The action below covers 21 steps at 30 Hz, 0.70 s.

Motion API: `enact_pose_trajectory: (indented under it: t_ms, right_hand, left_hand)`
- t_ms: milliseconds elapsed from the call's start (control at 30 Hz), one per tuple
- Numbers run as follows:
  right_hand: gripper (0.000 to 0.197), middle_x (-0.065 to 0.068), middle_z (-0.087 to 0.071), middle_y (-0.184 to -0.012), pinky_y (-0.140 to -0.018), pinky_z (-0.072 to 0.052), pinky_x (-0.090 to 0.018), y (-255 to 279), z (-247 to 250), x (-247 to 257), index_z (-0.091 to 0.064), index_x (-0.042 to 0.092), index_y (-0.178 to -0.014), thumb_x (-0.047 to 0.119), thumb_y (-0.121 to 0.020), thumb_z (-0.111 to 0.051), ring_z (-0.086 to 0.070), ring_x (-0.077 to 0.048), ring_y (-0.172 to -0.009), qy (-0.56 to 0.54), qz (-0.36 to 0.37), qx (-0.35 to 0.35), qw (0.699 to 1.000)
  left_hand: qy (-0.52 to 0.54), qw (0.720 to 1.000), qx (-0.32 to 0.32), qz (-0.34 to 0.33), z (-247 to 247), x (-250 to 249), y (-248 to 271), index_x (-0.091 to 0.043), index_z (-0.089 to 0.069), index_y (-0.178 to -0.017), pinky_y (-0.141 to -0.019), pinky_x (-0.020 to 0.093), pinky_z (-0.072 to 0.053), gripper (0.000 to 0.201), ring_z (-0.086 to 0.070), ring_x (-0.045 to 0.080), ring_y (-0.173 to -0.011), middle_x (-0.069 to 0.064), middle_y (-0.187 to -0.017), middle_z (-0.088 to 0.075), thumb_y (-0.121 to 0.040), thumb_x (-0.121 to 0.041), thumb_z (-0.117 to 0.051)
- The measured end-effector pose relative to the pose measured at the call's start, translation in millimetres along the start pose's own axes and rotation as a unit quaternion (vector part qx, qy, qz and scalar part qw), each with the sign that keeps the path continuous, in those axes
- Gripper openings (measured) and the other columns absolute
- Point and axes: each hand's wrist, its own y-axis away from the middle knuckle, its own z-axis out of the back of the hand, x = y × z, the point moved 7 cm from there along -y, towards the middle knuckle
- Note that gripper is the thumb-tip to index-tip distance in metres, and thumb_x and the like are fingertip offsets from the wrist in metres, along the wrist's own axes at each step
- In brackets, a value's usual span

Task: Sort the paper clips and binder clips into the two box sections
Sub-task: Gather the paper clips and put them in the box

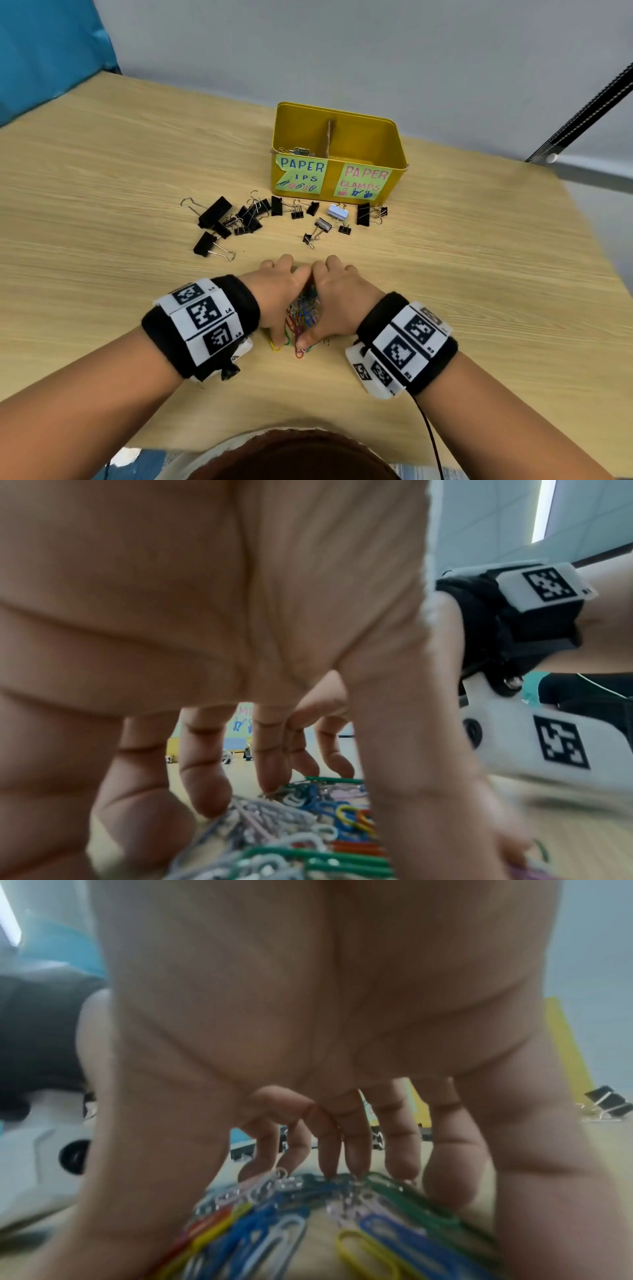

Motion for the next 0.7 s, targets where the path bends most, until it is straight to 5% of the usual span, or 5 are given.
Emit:
enact_pose_trajectory:
  t_ms: [200,400,567,700]
  right_hand:
    - [0.07,-0.013,-0.048,-0.122,-0.093,-0.043,-0.033,-0.8,1.8,2.3,-0.045,0.006,-0.125,0.029,-0.069,-0.079,-0.051,-0.027,-0.11,-0.067,0.026,-0.016,0.997]
    - [0.039,-0.005,-0.056,-0.094,-0.065,-0.038,-0.022,-4.7,10.9,-4.9,-0.059,0.008,-0.111,0.014,-0.076,-0.073,-0.049,-0.017,-0.086,-0.129,0.057,-0.034,0.989]
    - [0.018,0.002,-0.049,-0.071,-0.054,-0.055,-0.026,-13.0,6.4,-30.9,-0.063,0.017,-0.082,0.002,-0.077,-0.071,-0.054,-0.011,-0.053,-0.302,0.008,-0.009,0.953]
    - [0.024,0.0,-0.053,-0.058,-0.056,-0.055,-0.029,-19.2,5.8,-49.2,-0.062,0.02,-0.065,0.001,-0.077,-0.072,-0.054,-0.013,-0.046,-0.364,-0.004,-0.014,0.931]
  left_hand:
    - [0.061,0.997,-0.04,-0.004,4.7,1.3,-2.4,-0.011,-0.038,-0.129,-0.094,0.035,-0.048,0.062,-0.053,0.029,-0.112,0.014,-0.125,-0.046,-0.077,-0.012,-0.071]
    - [0.076,0.996,-0.044,-0.015,11.2,3.1,-5.5,-0.008,-0.046,-0.126,-0.085,0.028,-0.044,0.043,-0.055,0.025,-0.111,0.011,-0.124,-0.056,-0.086,-0.011,-0.062]
    - [0.237,0.97,-0.05,0.022,16.1,24.4,-10.4,-0.007,-0.062,-0.101,-0.064,0.031,-0.055,0.015,-0.059,0.016,-0.058,0.002,-0.072,-0.058,-0.087,-0.002,-0.059]
    - [0.326,0.943,-0.072,0.019,21.4,39.8,-12.3,-0.006,-0.066,-0.089,-0.05,0.02,-0.054,0.007,-0.059,0.004,-0.039,0.003,-0.059,-0.062,-0.084,-0.002,-0.064]
